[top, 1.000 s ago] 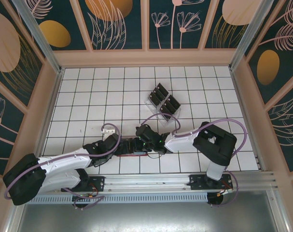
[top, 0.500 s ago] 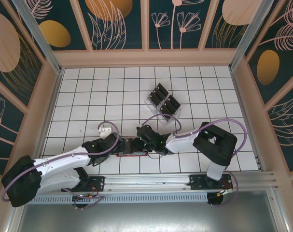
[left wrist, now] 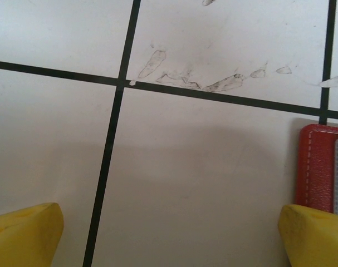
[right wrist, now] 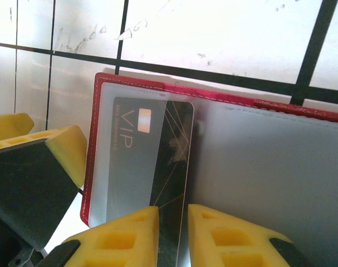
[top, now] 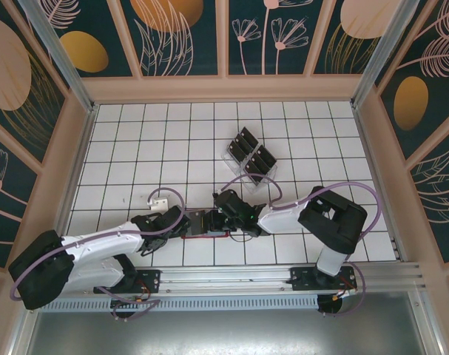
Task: Put the credit cards into the card holder
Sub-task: Insert the credit card into the card slot.
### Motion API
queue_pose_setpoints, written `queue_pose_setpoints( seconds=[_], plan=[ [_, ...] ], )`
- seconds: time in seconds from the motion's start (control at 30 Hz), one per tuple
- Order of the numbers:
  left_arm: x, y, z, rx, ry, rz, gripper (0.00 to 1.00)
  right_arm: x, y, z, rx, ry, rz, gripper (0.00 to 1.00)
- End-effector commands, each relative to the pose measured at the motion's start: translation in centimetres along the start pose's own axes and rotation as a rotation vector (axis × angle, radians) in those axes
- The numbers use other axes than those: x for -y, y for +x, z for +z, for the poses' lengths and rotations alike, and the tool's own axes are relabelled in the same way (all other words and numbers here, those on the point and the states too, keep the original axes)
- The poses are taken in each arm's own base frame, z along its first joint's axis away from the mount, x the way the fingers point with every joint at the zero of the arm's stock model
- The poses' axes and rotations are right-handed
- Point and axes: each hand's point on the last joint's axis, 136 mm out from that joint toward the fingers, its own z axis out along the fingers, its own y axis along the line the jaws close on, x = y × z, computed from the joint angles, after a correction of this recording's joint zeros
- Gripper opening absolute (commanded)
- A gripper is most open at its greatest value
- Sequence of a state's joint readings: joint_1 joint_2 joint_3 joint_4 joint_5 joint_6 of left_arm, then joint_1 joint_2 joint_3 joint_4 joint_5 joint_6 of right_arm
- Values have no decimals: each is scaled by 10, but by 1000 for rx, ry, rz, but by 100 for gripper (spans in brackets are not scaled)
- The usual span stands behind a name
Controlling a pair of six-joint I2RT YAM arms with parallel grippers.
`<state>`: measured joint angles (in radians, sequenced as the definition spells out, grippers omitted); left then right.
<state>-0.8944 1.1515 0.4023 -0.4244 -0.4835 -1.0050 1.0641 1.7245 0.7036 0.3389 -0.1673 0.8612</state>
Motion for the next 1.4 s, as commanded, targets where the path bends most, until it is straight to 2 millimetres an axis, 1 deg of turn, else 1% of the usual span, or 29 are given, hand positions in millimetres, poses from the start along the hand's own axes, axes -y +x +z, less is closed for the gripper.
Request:
queue_pose_setpoints(
  seconds=[0.0,0.3,0.5,0.87,1.0,1.03,1.13,1.2,1.37],
  plan=[
    [-9,6,3,-8,-41,-6,99,29,10,-3,-30,84,-9,21],
    [2,15,11,-45,8,-3,99,16,10,-4,-43,55,-27,19],
    [4,19,13,-51,38,-13,99,6,11,-2,-57,45,-40,17],
    [9,21,12,-48,93,-34,99,-20,16,10,-106,19,-80,14],
    [10,22,11,-47,102,-37,98,-26,19,16,-131,4,-85,14],
    [10,21,11,-47,105,-38,99,-26,20,17,-135,2,-84,14],
    [10,20,10,-42,109,-42,99,-25,20,14,-128,1,-79,27],
    [9,18,8,-35,111,-46,98,-24,18,10,-108,0,-78,31],
    [7,12,2,-10,110,-59,99,-31,12,-4,-67,-26,-80,33]
  ],
)
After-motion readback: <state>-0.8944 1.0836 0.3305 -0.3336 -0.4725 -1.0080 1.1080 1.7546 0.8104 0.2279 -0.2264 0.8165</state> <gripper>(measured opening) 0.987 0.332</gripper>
